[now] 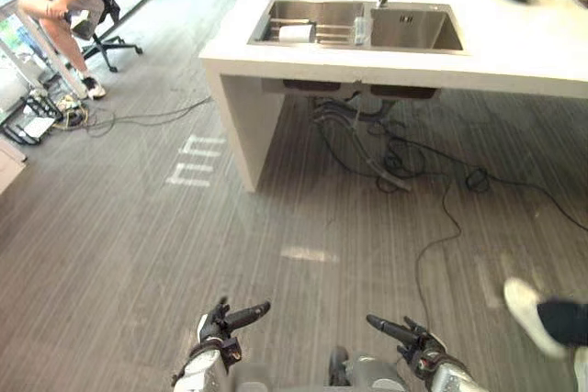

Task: Walk over to the sink, pick up the cup, carry it to the dishwasher, place the cup inside the dishwasher, then close the dishwasher door

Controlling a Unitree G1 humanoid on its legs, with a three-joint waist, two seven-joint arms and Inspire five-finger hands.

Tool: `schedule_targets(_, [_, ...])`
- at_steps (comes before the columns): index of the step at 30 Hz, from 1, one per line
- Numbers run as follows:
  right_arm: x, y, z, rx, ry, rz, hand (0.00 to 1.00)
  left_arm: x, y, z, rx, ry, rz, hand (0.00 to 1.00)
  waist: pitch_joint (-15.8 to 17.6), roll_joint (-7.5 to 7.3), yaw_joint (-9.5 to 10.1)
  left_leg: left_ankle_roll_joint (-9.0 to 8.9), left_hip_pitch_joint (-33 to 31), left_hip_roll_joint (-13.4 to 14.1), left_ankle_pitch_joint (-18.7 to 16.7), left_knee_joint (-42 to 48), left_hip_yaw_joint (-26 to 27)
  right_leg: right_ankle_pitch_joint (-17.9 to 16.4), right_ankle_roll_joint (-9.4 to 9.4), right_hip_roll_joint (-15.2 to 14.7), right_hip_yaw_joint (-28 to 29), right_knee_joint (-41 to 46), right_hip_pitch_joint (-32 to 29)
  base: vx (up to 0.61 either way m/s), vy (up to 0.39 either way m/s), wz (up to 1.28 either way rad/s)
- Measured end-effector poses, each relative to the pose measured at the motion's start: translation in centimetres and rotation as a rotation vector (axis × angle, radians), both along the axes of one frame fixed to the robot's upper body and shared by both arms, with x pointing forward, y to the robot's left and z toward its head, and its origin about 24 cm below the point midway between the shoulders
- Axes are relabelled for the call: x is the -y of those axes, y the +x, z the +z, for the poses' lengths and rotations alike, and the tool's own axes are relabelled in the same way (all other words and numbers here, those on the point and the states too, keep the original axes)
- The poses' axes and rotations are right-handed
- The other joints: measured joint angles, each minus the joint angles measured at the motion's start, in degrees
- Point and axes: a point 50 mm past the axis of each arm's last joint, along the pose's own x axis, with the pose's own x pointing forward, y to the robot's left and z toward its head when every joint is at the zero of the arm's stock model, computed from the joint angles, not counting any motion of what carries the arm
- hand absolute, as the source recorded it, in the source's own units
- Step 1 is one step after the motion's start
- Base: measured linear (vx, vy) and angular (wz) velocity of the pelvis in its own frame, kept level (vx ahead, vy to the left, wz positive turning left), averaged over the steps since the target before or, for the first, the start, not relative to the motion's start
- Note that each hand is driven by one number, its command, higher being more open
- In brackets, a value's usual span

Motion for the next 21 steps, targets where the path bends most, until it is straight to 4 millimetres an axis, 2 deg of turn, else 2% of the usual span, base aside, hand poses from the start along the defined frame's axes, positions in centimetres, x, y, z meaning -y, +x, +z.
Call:
schedule_targets(1, [0.0, -0.1, 0.0, -0.004, 0.001, -0.001, 1.0, 0.2, 0.4, 0.6, 0.047, 0.0, 0.004, 1.0, 0.38, -0.46, 0.81, -0.11, -2.73, -3.01, -1.45, -6.26, 1.47, 0.48, 0.75, -0.12, 1.22, -1.61, 2.22, 0.44, -0.065, -0.53])
schedule_targets(2, [0.0, 0.0, 0.0, 0.001, 0.001, 0.0, 1.0, 0.2, 0.8, 1.0, 0.077, 0.002, 0.009, 1.0, 0.37, -0.43, 1.26, -0.13, -3.68, -4.43, -1.67, -11.77, 2.55, 0.5, 0.79, -0.23, 1.92, -2.7, 3.08, 0.43, -0.015, -0.56])
schedule_targets(3, [0.0, 0.4, 0.2, 0.016, 0.005, -0.006, 1.0, 0.3, 1.9, 2.1, 0.152, 0.009, 0.018, 1.0, 0.86, -0.44, 1.68, 0.35, -4.6, -7.09, -1.09, -26.07, 4.34, 0.55, 0.93, -0.6, 2.51, -4.5, 4.69, 0.51, 0.021, -0.35])
schedule_targets(4, [0.1, 0.6, 0.3, 0.028, 0.01, -0.025, 1.0, 0.5, 3.2, 3.5, 0.241, 0.016, 0.031, 1.0, 1.72, -0.22, 1.68, 1.09, -4.35, -9.95, 2.11, -41.38, 5.12, 0.18, 1.55, -1.07, 2.52, -5.83, 6.55, 0.41, 0.043, -0.24])
schedule_targets(6, [0.2, -0.1, 0.0, 0.013, 0.018, -0.08, 1.0, 0.7, 4.9, 5.8, 0.378, 0.018, 0.047, 1.0, 2.49, 0.55, 1.91, -0.05, -3.85, -12.31, 7.75, -58.24, 5.41, -1.08, 3.12, -0.88, 3.17, -8.09, 9.96, 0.39, 0.1, -0.16])
schedule_targets(8, [0.5, -1.6, -0.4, -0.023, 0.029, -0.123, 1.0, 0.6, 5.8, 7.5, 0.473, 0.029, 0.069, 1.0, 2.71, 2.1, 2.17, 0.63, -3.74, -10.93, 7.14, -58.71, 8.82, -4.19, 4.08, 0.92, 4.14, -8.62, 14.36, 0.41, 0.169, -0.15])
schedule_targets(9, [0.5, -2.7, -0.6, -0.044, 0.035, -0.146, 1.0, 0.4, 6.2, 8.2, 0.51, 0.036, 0.075, 1.0, 2.03, 3.25, 2.16, 4.26, -2.93, -10.13, 11.17, -58.18, 9.39, -6.74, 4.59, 1.85, 4.28, -8.16, 16.74, 0.44, 0.207, 0.15])
schedule_targets(10, [0.3, -3.9, -0.9, -0.077, 0.046, -0.165, 1.0, 0.2, 6.9, 9.4, 0.565, 0.036, 0.081, 1.0, 1.54, 1.84, 2.12, 6.98, -2.49, -11.59, 15.24, -57.17, 9.79, -9.55, 4.27, 0.18, 4.44, -5.87, 17.3, 0.44, 0.204, 0.21])
schedule_targets(11, [0.2, -4.1, -1.0, -0.084, 0.055, -0.174, 1.0, 0.1, 7.3, 10.3, 0.609, 0.036, 0.09, 1.0, 1.27, 0.6, 2.35, 7.35, -2.75, -13.03, 15.51, -56.81, 10.51, -11.13, 3.67, -1.38, 5.16, -4.99, 16.81, 0.41, 0.183, 0.14])
schedule_targets(12, [0.2, -4.3, -1.0, -0.087, 0.074, -0.204, 1.0, 0.2, 7.9, 12.3, 0.694, 0.039, 0.099, 1.0, 1.28, -0.4, 3.31, 7.42, -4.0, -14.04, 15.5, -54.92, 12.55, -13.41, 2.68, -3.27, 5.5, -4.41, 16.18, 0.46, 0.205, 0.0])
schedule_targets(13, [0.4, -4.5, -1.1, -0.096, 0.091, -0.25, 1.0, 0.2, 8.3, 14.2, 0.773, 0.057, 0.095, 1.0, 1.15, -0.65, 4.2, 7.99, -5.85, -14.82, 15.09, -51.57, 13.26, -14.76, 0.92, -4.7, 5.56, -4.03, 15.74, 0.38, 0.167, -0.08])
schedule_targets(14, [0.5, -4.9, -1.2, -0.108, 0.102, -0.282, 1.0, 0.1, 8.3, 14.9, 0.805, 0.069, 0.097, 1.0, 1.01, -0.87, 4.74, 8.77, -6.34, -15.39, 14.54, -50.4, 13.58, -14.76, 0.93, -5.54, 5.79, -3.5, 15.71, 0.45, 0.183, -0.13])
schedule_targets(15, [0.8, -5.3, -1.3, -0.125, 0.121, -0.339, 1.0, -0.1, 8.4, 16.1, 0.85, 0.094, 0.123, 1.0, 0.47, -0.49, 4.96, 10.61, -6.32, -16.49, 14.22, -49.58, 13.33, -14.04, 2.14, -6.41, 6.43, 1.21, 14.05, 0.43, 0.173, 0.07])
schedule_targets(16, [0.7, -6.2, -1.5, -0.143, 0.15, -0.415, 1.0, -0.5, 8.5, 17.3, 0.892, 0.113, 0.17, 1.0, -0.82, -0.46, 4.5, 13.75, -5.36, -17.59, 13.5, -50.08, 12.58, -11.72, 6.25, -7.65, 6.76, 14.91, 8.2, 0.43, 0.173, 0.16])
schedule_targets(17, [0.6, -6.4, -1.6, -0.148, 0.157, -0.427, 1.0, -0.6, 8.5, 17.6, 0.903, 0.115, 0.176, 1.0, -1.2, -0.23, 4.45, 14.0, -4.79, -17.9, 13.3, -50.49, 12.48, -10.81, 7.76, -8.13, 6.85, 18.5, 6.7, 0.38, 0.155, 0.33])
schedule_targets(18, [0.0, -7.1, -1.8, -0.163, 0.184, -0.476, 1.0, -0.8, 8.6, 18.7, 0.943, 0.145, 0.188, 1.0, -1.77, -1.32, 4.29, 15.04, -1.97, -19.38, 12.5, -53.07, 11.89, -4.32, 17.06, -10.33, 7.42, 31.28, 0.92, 0.38, 0.125, 0.21])
schedule_targets(19, [-0.3, -7.5, -2.0, -0.169, 0.198, -0.498, 1.0, -0.8, 8.5, 19.2, 0.963, 0.177, 0.185, 1.0, -2.0, -1.83, 4.06, 15.15, -0.29, -20.18, 12.38, -54.63, 11.42, 0.21, 20.57, -11.35, 7.74, 36.84, -1.52, 0.47, 0.149, 0.32])
schedule_targets(20, [-0.9, -8.0, -2.1, -0.171, 0.223, -0.544, 1.0, -0.9, 8.5, 20.2, 1.0, 0.222, 0.186, 1.0, -2.44, -2.72, 3.62, 14.74, 3.07, -21.57, 12.45, -57.29, 10.23, 1.57, 20.65, -13.48, 7.52, 46.9, -6.43, 0.55, 0.156, 0.33])
schedule_targets(21, [-1.3, -8.3, -2.2, -0.168, 0.238, -0.583, 1.0, -0.8, 8.4, 21.2, 1.033, 0.252, 0.2, 1.0, -2.54, -2.85, 3.09, 14.57, 6.68, -22.27, 12.01, -59.34, 9.17, 0.33, 18.27, -15.32, 6.19, 52.81, -10.21, 0.44, 0.118, 0.3])
